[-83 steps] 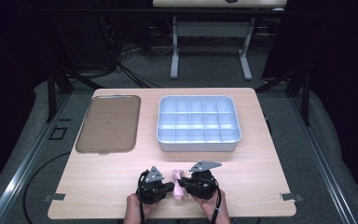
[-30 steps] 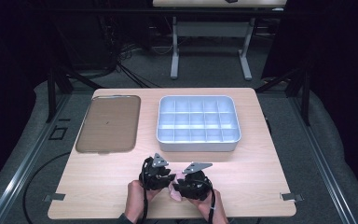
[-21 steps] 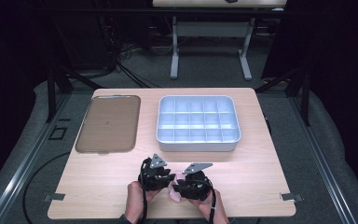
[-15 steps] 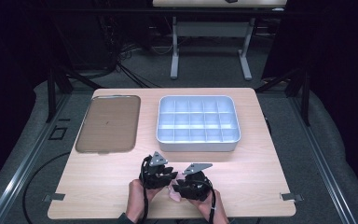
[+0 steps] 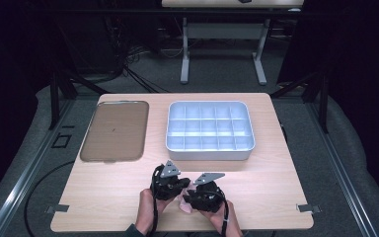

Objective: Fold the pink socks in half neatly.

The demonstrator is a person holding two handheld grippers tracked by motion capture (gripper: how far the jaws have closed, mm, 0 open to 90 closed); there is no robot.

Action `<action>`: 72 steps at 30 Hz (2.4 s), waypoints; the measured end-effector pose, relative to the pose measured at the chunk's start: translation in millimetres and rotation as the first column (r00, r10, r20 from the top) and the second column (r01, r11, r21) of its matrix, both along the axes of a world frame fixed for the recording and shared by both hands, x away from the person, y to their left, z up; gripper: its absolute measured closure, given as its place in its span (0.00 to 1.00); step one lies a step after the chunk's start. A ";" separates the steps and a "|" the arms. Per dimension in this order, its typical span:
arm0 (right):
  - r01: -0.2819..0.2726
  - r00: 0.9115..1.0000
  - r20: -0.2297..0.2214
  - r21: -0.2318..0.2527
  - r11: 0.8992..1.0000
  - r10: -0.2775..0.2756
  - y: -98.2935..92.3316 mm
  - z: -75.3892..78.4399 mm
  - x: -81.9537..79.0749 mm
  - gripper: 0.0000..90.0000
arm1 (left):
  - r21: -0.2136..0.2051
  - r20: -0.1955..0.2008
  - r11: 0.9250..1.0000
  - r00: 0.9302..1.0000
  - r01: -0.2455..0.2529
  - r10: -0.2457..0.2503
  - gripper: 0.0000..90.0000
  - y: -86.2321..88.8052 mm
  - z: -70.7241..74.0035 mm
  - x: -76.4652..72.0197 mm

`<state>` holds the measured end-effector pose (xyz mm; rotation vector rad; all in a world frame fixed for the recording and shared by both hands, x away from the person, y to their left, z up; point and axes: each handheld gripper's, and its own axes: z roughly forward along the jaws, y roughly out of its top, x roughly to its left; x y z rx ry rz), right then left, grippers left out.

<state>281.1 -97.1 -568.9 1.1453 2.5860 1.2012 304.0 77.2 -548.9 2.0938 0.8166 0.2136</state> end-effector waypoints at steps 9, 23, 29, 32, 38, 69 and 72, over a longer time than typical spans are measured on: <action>0.002 1.000 -0.002 0.003 1.000 -0.002 0.3 -0.3 0.5 0.80 | -0.052 0.033 0.998 0.999 0.022 -0.021 0.99 -4.0 5.0 -3.0; 0.005 1.000 0.024 0.007 1.000 -0.005 1.8 -1.1 -3.6 0.72 | 0.043 -0.038 0.999 0.999 0.024 -0.022 1.00 -9.3 -15.6 5.7; -0.023 0.999 -0.033 -0.004 1.000 0.022 -6.5 4.9 -5.3 0.62 | 0.027 -0.041 0.999 0.999 0.026 -0.025 1.00 -6.6 -18.8 7.0; -0.031 0.996 -0.081 0.010 0.999 0.032 -17.9 9.4 -5.1 0.57 | 0.024 -0.043 0.999 0.999 0.022 -0.021 1.00 -5.8 -19.4 7.4; 0.085 0.988 -0.136 0.072 0.994 -0.075 -39.6 13.6 6.8 0.55 | 0.023 -0.043 1.000 0.999 0.017 -0.016 1.00 -5.7 -19.7 7.2; 0.132 0.981 -0.130 -0.104 0.986 -0.146 6.1 2.4 21.6 0.56 | 0.009 -0.063 1.000 0.998 0.023 -0.022 1.00 -2.8 -20.6 10.2; 0.118 0.979 -0.155 -0.083 0.989 -0.130 3.7 2.0 24.7 0.61 | -0.001 -0.072 1.000 0.997 0.023 -0.023 1.00 -2.3 -21.0 11.1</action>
